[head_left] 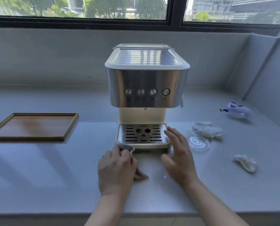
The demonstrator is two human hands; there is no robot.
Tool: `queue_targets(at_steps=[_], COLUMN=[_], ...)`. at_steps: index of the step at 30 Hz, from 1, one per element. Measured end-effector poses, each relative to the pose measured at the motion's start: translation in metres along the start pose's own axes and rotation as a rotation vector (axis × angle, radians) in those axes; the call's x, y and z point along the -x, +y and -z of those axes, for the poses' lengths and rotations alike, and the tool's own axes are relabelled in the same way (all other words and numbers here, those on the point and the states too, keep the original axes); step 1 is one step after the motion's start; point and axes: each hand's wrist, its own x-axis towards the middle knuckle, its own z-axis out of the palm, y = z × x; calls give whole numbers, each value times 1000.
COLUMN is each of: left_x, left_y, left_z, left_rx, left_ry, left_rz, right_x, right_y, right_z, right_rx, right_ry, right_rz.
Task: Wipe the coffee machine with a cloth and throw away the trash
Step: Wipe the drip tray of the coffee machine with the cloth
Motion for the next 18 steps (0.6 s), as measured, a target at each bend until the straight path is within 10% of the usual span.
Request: queue_targets(at_steps=[9,13,15,18], left_x=[5,1,3,12], left_y=[81,86,66,13], left_z=[7,13,24,25], left_rx=[68,837,1323,1155], left_ry=[-214,-420,-470,-387], left_rz=[-92,158,325,195], right_x=[49,55,52,51], right_y=[-7,-12,-15,-18], right_z=[21,36,39,28], right_rx=[-186,-697,-488,232], right_ry=[117,-173,-245,-319], right_rz=[-122,-288,-200,19])
